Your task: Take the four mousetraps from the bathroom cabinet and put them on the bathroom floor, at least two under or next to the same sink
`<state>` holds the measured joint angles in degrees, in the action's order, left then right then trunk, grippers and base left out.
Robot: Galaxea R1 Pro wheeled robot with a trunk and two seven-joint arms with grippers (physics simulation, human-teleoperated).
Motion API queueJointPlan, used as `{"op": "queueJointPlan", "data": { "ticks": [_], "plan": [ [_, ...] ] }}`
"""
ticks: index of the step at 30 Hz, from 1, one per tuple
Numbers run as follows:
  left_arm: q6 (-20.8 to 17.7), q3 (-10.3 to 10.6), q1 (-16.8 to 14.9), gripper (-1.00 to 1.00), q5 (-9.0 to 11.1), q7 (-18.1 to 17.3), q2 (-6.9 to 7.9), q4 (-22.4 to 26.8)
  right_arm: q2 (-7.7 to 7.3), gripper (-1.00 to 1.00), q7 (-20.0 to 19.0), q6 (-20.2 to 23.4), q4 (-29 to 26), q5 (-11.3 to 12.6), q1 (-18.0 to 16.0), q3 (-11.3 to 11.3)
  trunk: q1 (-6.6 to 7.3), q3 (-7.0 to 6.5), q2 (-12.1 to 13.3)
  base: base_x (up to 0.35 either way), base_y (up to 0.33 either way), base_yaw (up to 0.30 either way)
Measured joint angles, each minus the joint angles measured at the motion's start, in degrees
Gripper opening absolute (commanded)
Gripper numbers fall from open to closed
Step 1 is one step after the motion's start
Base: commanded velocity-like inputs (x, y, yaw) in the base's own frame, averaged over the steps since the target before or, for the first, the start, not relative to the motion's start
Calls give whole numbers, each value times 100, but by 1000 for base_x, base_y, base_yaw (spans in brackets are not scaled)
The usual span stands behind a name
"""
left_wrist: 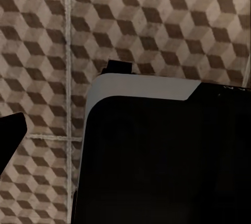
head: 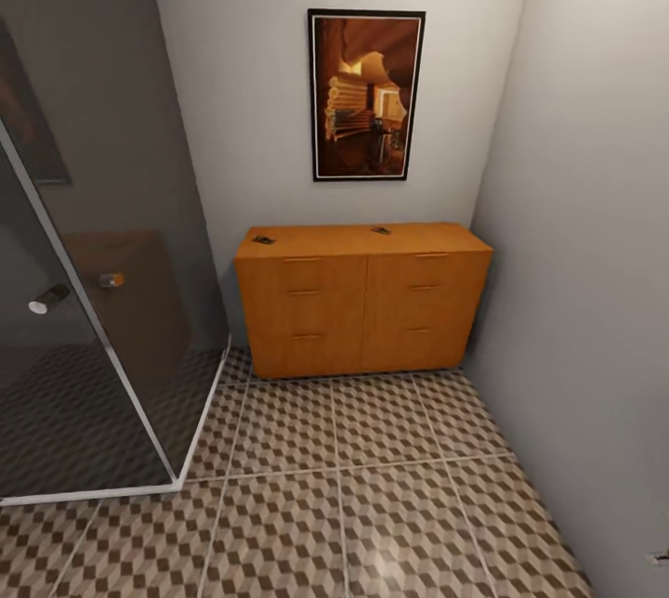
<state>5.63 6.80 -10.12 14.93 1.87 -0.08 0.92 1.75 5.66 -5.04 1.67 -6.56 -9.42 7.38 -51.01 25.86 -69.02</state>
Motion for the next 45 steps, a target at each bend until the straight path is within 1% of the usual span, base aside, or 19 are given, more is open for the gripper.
{"op": "queueJointPlan", "data": {
  "ticks": [45],
  "plan": [
    [0,-1,2,100,-9,-7,0,0,12,100,-23,4,0,-13,0,-13,0,0,0,324,0,2]
  ]
}}
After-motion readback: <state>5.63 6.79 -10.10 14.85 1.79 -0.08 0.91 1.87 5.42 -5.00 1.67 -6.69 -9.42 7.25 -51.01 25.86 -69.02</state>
